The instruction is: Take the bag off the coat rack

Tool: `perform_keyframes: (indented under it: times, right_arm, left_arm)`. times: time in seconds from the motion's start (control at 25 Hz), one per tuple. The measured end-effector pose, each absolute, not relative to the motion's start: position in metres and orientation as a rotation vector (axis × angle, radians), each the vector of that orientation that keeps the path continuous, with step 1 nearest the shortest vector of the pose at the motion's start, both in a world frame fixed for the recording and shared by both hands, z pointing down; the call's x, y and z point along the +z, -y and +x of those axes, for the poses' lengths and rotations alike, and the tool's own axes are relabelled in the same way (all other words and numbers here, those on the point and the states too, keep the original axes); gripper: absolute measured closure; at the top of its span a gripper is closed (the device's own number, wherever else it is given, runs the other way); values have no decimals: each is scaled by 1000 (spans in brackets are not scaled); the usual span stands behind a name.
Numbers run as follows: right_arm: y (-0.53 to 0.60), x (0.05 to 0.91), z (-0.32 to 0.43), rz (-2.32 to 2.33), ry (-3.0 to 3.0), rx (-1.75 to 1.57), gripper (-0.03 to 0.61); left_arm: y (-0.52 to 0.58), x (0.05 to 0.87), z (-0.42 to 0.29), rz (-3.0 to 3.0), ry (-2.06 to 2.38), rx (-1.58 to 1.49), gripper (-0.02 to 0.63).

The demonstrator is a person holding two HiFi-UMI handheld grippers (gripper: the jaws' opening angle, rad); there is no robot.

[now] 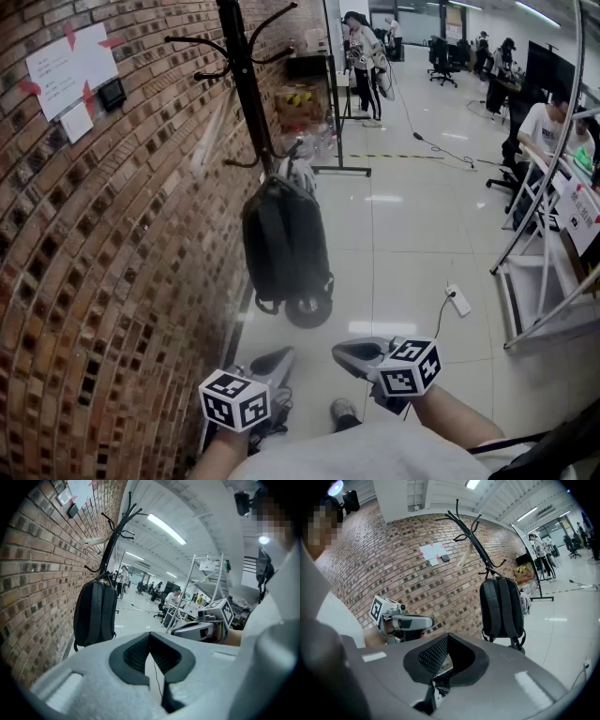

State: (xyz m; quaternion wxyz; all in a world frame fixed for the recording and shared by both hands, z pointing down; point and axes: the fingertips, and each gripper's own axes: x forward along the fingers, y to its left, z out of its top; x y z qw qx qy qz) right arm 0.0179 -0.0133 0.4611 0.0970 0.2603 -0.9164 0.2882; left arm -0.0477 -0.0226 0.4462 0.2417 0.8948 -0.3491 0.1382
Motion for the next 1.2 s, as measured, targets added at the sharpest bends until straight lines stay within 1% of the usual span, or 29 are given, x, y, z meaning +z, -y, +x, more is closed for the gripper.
perform_keyframes:
  times: [0.28,0.44,0.64,0.76,1.04,1.12,1.2]
  right_arm:
    - [116,420,71,790,2771,707,580]
    - [149,403,86,776,2805,599,580]
    - [172,401,95,763,2847,558,580]
    - [176,403,98,760,2847,567,545]
    - [207,418,114,892,2803,623,471]
    - [223,423,108,893,2779,619,443]
    - [244,427,97,886,2762,600,411]
  left_arm:
    - [127,401,0,2538,1026,379,612]
    - [161,387,2,2556,1095,345,612]
    - [184,397,-5,2537,1123,347,611]
    - [197,406,-14,2529,1127,363,611]
    - [255,414,-6,2567,1053,376,492]
    - [274,415,-8,2584,1050,362,430]
    - [292,415,-15,2602,1050,362,395]
